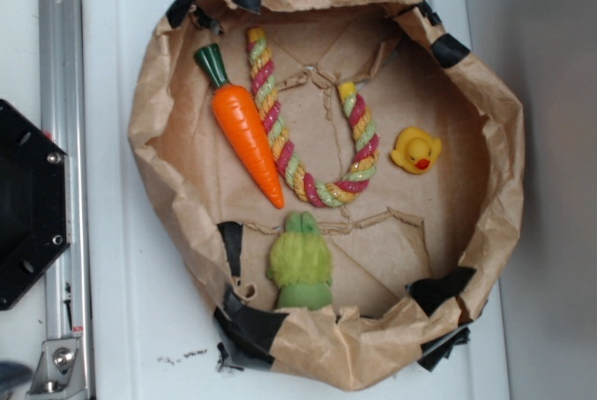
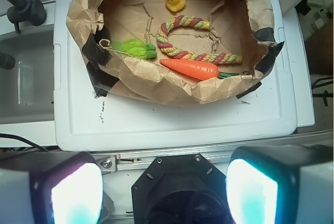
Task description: Grab the green animal.
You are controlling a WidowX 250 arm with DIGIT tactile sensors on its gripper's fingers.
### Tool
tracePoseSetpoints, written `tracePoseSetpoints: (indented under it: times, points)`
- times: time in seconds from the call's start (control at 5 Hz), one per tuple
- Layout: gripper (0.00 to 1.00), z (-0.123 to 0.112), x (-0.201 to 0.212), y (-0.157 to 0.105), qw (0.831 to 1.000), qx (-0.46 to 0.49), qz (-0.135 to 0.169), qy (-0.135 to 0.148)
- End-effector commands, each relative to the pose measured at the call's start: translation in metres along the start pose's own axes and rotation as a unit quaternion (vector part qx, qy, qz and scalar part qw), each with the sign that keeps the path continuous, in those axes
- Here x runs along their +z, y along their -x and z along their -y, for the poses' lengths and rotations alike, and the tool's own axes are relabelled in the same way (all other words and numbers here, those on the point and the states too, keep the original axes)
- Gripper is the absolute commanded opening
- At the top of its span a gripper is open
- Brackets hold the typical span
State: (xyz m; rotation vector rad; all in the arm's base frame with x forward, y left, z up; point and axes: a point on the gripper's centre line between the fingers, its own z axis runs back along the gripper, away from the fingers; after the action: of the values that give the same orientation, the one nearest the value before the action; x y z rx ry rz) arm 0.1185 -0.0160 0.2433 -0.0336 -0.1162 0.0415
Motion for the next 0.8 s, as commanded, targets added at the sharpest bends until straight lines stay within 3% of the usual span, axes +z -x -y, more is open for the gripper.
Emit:
tracePoseSetpoints:
  times: [0.0,0.2,0.4,0.6]
  points:
    - [1.0,0.0,0.0,0.0,1.0,0.0,0.0,0.0]
    - [1.0,0.003,-0.021,-0.048,0.992,-0.092,0.083,0.031]
    - [1.0,0.011,-0.043,-0.093,0.991,-0.113,0.051,0.056]
    - [1.0,0.007,-0.064,-0.117,0.986,-0.155,0.061,0.019]
